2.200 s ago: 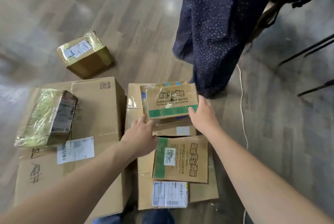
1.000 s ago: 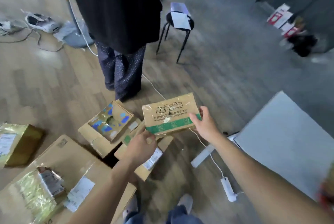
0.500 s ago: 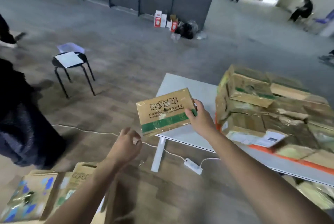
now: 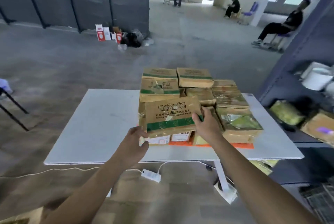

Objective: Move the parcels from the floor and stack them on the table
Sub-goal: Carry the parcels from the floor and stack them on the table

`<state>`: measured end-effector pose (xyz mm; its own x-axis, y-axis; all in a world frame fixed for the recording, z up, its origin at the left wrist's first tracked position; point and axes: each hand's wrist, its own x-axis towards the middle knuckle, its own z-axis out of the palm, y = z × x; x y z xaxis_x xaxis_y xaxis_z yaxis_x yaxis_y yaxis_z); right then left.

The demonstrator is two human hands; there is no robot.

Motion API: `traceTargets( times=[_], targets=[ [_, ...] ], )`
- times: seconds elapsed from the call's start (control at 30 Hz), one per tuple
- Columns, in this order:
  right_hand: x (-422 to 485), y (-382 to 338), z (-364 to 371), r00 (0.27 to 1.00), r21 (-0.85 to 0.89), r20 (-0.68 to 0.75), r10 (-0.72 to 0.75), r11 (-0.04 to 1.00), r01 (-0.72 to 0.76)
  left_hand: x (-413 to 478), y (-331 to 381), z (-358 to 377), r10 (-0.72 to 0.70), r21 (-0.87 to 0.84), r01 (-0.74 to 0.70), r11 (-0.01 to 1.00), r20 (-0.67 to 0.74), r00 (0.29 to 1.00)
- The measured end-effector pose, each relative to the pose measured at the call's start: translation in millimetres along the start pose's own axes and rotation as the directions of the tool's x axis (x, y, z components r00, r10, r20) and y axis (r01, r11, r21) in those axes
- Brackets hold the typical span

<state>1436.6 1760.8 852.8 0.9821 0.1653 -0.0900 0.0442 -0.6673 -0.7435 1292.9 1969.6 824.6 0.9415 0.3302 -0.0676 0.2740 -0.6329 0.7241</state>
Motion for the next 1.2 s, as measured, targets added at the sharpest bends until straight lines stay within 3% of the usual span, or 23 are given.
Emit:
traceTargets(
  times=[0.33, 0.6, 0.77, 0.97, 1.2],
  targets=[
    [74, 53, -68, 0.99, 0.084, -0.061, 0.13, 0.989, -0.124, 90, 83, 63, 0.127, 0.07, -0.133, 0.989, 0.095, 0.987],
    [166, 55, -84, 0.975, 0.003, -0.075, 0.211, 0.977, -0.211, 187, 109, 75, 0.189, -0.062, -0.183, 0.981, 0.121, 0.974],
    [214, 55, -76, 0.968, 0.006, -0.087, 0.235, 0.972, -0.235, 253, 106, 77, 0.264, 0.189, -0.275, 0.943, 0.08, 0.961],
    [250, 63, -62, 0.959, -0.056, -0.023, 0.284, 0.957, -0.285, 295, 93, 92, 0.146, 0.439, -0.181, 0.88, 0.114, 0.983],
    [271, 75, -49, 0.969, -0.112, 0.031, 0.245, 0.964, -0.24, 301, 85, 96, 0.164, 0.579, -0.213, 0.787, 0.136, 0.977]
  ],
)
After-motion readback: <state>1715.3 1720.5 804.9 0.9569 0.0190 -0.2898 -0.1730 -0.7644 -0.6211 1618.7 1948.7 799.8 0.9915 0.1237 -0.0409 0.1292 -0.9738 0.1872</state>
